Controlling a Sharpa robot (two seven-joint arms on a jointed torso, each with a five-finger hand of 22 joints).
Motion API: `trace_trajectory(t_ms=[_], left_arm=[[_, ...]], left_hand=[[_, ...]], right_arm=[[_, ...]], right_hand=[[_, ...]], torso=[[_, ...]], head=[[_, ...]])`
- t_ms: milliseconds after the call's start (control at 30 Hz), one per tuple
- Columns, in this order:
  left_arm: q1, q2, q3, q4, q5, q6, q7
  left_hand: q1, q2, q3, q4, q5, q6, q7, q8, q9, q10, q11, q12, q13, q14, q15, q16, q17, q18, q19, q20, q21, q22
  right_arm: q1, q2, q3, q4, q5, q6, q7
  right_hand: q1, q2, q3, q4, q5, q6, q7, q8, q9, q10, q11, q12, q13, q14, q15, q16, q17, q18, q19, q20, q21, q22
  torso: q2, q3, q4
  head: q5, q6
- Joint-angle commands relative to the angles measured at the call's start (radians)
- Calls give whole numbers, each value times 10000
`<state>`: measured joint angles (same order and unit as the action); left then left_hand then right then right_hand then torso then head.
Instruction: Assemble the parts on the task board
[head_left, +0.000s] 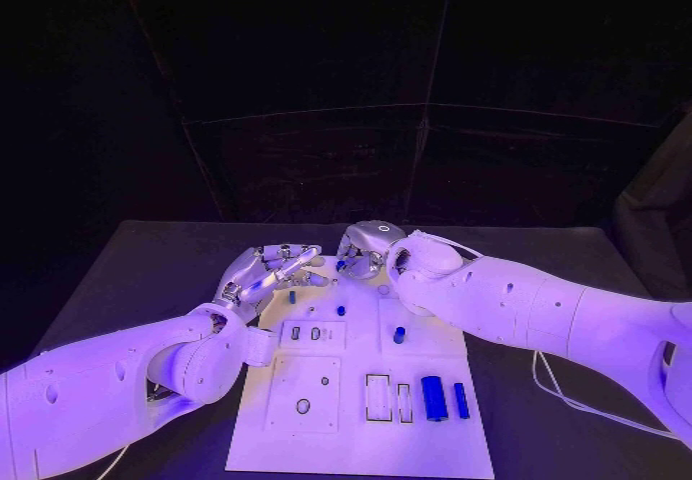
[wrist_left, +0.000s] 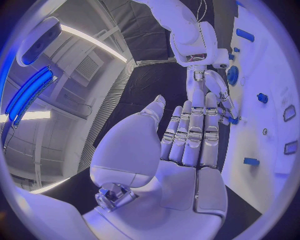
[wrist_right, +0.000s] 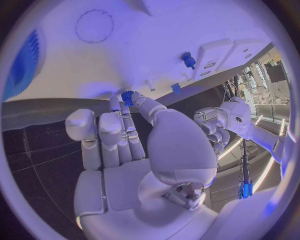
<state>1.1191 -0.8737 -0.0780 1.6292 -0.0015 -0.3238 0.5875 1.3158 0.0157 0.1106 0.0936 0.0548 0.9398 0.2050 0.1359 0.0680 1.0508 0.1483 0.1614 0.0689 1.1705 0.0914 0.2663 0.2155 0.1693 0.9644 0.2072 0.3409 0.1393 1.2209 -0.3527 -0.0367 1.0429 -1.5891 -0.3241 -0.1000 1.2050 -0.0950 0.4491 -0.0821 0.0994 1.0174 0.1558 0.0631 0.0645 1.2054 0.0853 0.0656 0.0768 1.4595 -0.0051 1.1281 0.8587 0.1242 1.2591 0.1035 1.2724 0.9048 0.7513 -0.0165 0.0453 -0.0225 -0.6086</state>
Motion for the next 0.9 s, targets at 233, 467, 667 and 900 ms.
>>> trace_trajectory(t_ms=[233, 467, 667, 900], left_arm=[[23, 9, 10, -16, -45, 172, 15], [26, -40, 10, -43, -45, 251, -19], [28, -110, 9, -50, -45, 297, -22], [29, -104, 9, -94, -45, 304, -13]], left_hand=[[14, 108, -18, -74, -60, 71, 21, -49, -9, 85, 14, -77, -7, 20, 24, -57, 12, 143, 71, -10, -54, -12], [-1, 101, -28, -79, -60, 66, 25, -63, -13, 81, 18, -94, -10, 15, 28, -72, 19, 140, 71, -9, -63, -19], [-18, 116, -29, -85, -60, 88, 5, -68, -11, 111, 9, -105, -9, -6, 32, -108, 27, 138, 65, -6, -83, -34], [-24, 125, -28, -92, -60, 105, -6, -70, -10, 132, 3, -112, -8, -15, 32, -128, 33, 138, 62, -6, -95, -43]], right_arm=[[27, -130, 5, 199, -84, -325, -41], [30, -1535, 9, 1646, 592, -984, -78], [40, -3119, 184, 3059, 2504, -771, -179], [46, -4213, 263, 3765, 3126, 358, -801]], right_hand=[[54, -386, -852, 247, -59, -1279, 130, -18, 1, -891, 126, 48, -94, -164, 139, -443, -685, 138, -460, 80, -370, -686], [256, -192, -1130, 380, 333, -974, 181, 127, 83, -508, 140, 439, 11, -85, 145, -302, -541, 110, -339, 103, -278, -522], [287, -241, -1418, 509, 1078, -458, -140, 351, 147, 1700, -358, 2114, 904, 258, -222, 666, 736, -95, 330, -177, 392, 690], [-62, -348, -2653, 1124, 1477, -1037, -151, 490, 84, 502, -341, 6105, 5004, 356, -271, 1748, 2162, -240, 613, -255, 858, 1429]], torso=[[4, 6, -21], [-10, 13, -42], [-37, 50, -165], [-76, 106, -253]], head=[[9, 3], [-6, 65], [4, 112], [-14, 146]])
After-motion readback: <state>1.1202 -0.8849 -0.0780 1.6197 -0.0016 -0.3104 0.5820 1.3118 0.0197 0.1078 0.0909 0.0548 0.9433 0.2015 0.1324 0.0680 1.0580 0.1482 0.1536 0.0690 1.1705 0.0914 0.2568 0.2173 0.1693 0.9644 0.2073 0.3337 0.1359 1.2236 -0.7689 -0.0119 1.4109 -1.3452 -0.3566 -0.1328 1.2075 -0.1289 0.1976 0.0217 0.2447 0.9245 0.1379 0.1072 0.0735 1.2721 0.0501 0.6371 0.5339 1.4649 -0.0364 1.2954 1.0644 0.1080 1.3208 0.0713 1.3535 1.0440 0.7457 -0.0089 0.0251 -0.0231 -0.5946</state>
